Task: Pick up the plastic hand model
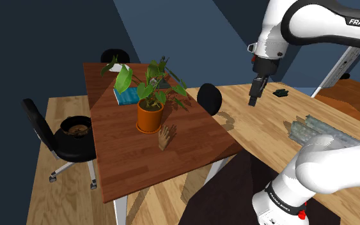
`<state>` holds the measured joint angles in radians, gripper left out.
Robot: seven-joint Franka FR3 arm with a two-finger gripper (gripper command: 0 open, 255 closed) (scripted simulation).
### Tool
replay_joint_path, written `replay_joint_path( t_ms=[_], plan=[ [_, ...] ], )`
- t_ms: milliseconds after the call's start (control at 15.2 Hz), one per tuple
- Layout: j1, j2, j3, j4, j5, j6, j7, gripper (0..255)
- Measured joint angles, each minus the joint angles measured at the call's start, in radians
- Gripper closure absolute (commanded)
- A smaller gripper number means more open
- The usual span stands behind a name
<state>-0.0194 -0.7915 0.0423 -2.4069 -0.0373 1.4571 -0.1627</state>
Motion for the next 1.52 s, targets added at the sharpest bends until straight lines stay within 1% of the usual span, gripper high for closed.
replay_joint_path(
  t_ms=[132, 330, 660, 1056, 1518],
  plan=[
    [0.001, 0.01, 0.001, -0.005, 0.0, 0.015, 0.001, 0],
    [0.004, 0.067, 0.007, -0.032, 0.003, 0.105, 0.005, 0],
    [0.009, 0.201, 0.021, -0.064, 0.004, 0.282, 0.016, 0],
    [0.006, 0.418, 0.032, -0.043, -0.009, 0.494, 0.025, 0],
    [0.006, 0.68, 0.048, 0.046, -0.037, 0.685, 0.048, 0]
  ],
)
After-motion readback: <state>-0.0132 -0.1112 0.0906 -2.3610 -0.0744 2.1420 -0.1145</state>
